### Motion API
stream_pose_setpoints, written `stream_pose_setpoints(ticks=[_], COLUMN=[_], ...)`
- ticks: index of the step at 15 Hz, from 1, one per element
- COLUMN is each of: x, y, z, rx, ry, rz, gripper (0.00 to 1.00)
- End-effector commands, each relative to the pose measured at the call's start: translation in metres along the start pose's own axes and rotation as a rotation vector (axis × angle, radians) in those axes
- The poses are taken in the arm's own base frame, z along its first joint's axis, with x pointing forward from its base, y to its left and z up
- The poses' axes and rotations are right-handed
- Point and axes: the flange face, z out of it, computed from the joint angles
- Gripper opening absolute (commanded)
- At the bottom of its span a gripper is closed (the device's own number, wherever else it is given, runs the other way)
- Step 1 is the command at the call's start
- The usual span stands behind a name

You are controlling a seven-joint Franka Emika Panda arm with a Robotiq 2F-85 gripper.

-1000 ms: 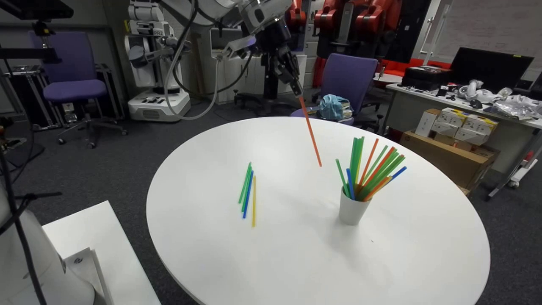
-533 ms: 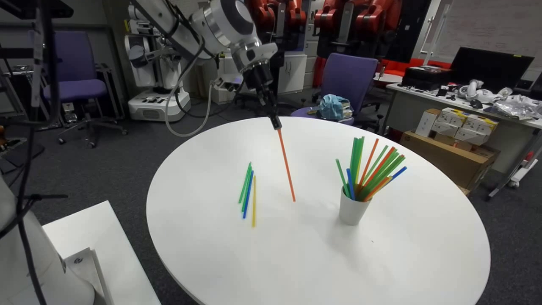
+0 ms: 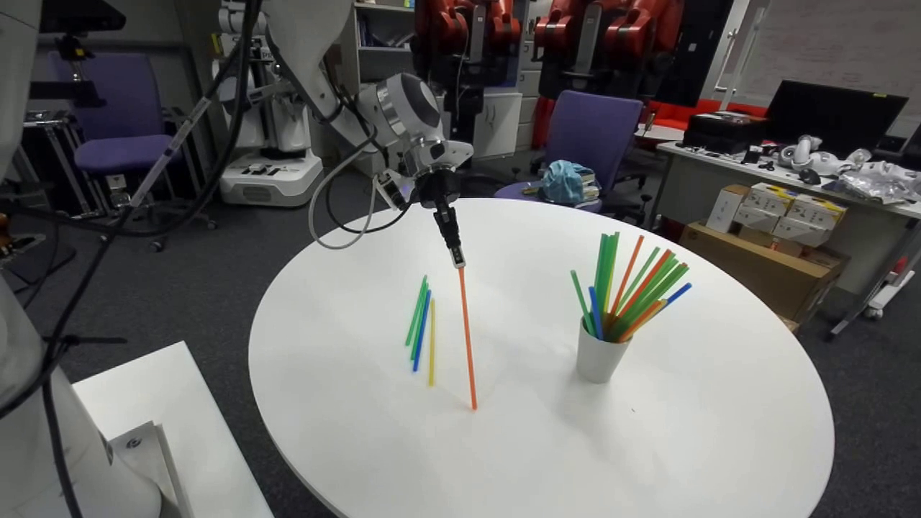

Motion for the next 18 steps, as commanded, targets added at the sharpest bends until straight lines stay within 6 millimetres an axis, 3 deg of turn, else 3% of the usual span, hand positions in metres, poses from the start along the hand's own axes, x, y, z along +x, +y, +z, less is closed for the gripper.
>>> stream_pose_setpoints(ticks=[1,5,9,10,12,18], x=[0.011,0.015,0.014,0.014,0.015,0.021], y=[-0.021,-0.037,-0.042,-0.043,-0.043,-0.040], z=[-0.013,-0.029,-0.026,-0.026,-0.026,-0.023], rx=[0.016,0.228,0.279,0.297,0.318,0.343], ry=[0.020,-0.064,-0.260,-0.281,-0.305,-0.333], rz=[-0.029,0.057,0.096,0.112,0.134,0.163], gripper=[0.00,0.00,0.00,0.26,0.32,0.79])
